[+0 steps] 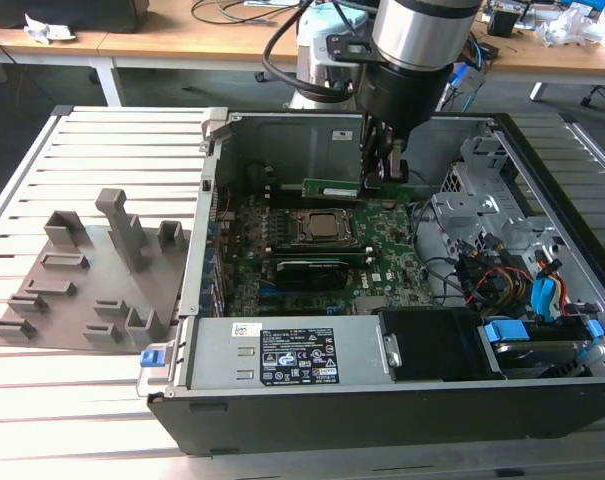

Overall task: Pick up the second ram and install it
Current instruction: 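Insert the second ram into the second slot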

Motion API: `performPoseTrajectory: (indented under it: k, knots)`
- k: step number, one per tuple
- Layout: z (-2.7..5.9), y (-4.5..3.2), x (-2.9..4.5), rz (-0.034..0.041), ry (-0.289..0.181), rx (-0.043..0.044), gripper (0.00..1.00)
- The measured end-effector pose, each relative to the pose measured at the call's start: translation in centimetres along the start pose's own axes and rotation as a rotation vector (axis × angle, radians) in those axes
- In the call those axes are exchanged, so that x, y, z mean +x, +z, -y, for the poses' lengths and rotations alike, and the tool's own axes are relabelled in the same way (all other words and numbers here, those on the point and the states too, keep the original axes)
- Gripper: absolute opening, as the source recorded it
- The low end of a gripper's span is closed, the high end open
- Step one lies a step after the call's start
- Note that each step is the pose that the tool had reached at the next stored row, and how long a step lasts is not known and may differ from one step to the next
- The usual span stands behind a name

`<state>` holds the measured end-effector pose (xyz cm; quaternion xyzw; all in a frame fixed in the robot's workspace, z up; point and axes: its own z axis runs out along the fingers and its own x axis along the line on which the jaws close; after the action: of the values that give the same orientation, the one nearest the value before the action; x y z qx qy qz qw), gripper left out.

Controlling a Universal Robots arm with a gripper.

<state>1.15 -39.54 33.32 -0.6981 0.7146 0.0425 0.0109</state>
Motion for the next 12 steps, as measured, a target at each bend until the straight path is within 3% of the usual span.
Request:
performPoseTrajectory:
  k: [12]
  knots:
    - [0.08, 1.88, 0.14, -0.001, 0.0, 0.0, 0.14]
